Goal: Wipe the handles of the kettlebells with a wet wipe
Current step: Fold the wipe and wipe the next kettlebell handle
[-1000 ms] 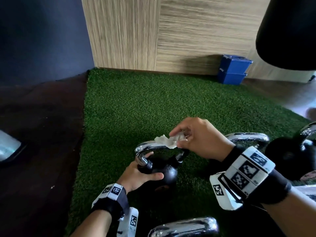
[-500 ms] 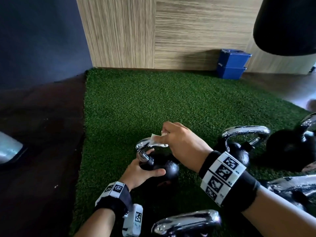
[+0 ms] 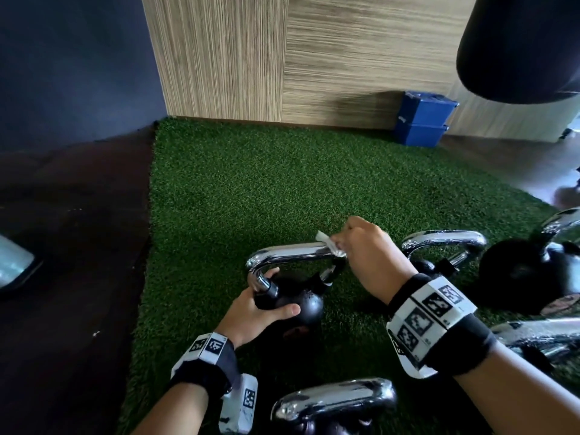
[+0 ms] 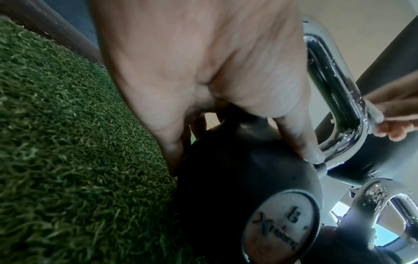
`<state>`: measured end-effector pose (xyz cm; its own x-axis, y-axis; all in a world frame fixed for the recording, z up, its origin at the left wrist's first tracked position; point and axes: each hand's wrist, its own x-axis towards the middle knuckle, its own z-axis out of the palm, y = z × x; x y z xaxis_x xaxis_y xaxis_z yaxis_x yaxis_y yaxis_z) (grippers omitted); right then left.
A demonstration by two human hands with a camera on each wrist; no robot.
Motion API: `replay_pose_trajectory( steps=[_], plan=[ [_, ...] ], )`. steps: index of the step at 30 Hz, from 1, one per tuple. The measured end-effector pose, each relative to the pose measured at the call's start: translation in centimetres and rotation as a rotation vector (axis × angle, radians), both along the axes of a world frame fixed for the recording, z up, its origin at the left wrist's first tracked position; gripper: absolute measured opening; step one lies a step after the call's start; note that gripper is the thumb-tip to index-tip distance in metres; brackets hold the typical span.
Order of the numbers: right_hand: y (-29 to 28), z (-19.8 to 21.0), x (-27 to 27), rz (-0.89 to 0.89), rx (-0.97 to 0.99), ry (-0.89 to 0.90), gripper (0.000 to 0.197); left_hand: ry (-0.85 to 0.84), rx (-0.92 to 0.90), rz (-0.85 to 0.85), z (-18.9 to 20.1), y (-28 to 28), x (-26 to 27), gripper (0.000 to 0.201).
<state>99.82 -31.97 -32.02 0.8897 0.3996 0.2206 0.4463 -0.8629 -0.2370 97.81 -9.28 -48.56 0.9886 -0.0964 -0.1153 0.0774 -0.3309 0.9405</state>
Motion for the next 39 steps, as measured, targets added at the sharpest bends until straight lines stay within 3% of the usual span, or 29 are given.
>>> replay_pose_trajectory(
  steps=[4, 15, 20, 24, 26, 31, 33, 36, 39],
  plan=[
    [0.0, -0.4, 0.3, 0.004, -0.048, -0.017, 0.025, 0.001, -0.028, 0.005, 0.1, 0.0, -0.2, 0.105],
    [-2.3, -3.4, 1.8, -0.154, 0.157, 0.145, 0.026, 0.02, -0.046, 0.002, -0.2, 0.0, -0.1, 0.105],
    [-2.7, -6.0, 2.5, -0.217, 0.221, 0.389, 0.025, 0.031, -0.062, 0.013, -0.4, 0.0, -0.1, 0.108],
    [-2.7, -7.4, 3.0, -0.217, 0.37, 0.579, 0.021, 0.062, 0.035, 0.026, 0.5, 0.1, -0.4, 0.113],
    [-3.1, -7.2, 2.9, -0.205, 0.419, 0.63, 0.015, 0.108, 0.177, 0.027, 1.6, 0.1, -0.9, 0.102],
    [-4.7, -4.0, 1.4, -0.058, 0.293, 0.756, 0.016, 0.185, 0.612, -0.045, 5.8, 1.2, -3.0, 0.041],
    [-4.8, -1.6, 0.4, 0.04, 0.343, 0.806, 0.013, 0.071, 0.51, -0.009, 7.3, 1.9, -4.1, 0.029],
    [-3.4, 1.8, -1.1, 0.194, 0.532, 0.824, 0.012, -0.017, -0.101, 0.016, 10.7, 1.1, -5.9, 0.033],
    [-1.1, 3.9, -2.3, 0.307, 0.662, 0.766, 0.024, -0.089, -0.395, 0.011, 13.7, -0.5, -6.8, 0.039]
  ],
)
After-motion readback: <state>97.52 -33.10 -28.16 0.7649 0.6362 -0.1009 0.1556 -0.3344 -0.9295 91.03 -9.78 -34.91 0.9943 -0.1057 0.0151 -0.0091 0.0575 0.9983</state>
